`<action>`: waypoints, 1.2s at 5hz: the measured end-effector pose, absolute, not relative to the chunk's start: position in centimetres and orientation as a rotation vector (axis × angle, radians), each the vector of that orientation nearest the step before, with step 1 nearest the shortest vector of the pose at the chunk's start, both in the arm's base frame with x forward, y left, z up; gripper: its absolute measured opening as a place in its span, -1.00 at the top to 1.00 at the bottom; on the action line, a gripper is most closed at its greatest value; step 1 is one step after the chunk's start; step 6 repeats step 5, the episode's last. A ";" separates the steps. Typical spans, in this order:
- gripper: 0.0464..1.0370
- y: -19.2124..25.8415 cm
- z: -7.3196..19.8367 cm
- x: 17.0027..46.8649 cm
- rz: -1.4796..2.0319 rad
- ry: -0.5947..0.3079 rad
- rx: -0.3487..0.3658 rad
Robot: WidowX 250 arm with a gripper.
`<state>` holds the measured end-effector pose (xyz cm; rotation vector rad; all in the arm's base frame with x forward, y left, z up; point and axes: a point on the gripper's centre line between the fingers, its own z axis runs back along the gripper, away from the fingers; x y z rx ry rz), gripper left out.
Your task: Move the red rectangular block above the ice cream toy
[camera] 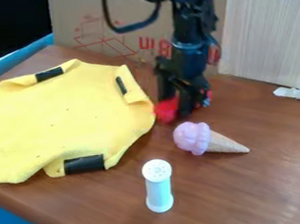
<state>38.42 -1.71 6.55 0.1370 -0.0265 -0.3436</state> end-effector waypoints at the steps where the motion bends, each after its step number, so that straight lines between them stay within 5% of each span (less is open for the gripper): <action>1: -0.06 -3.2 6.6 39.7 -0.340 -0.034 0.097; 2: -0.21 -3.9 7.2 40.4 -0.335 -0.050 0.073; 3: -0.79 -3.9 7.1 40.4 -0.326 -0.055 0.079; 4: -0.93 -2.1 9.0 38.6 -0.335 -0.115 0.064; 5: -0.92 2.4 14.9 36.0 -0.282 -0.253 0.041; 6: -0.92 2.4 14.9 36.0 -0.282 -0.253 0.041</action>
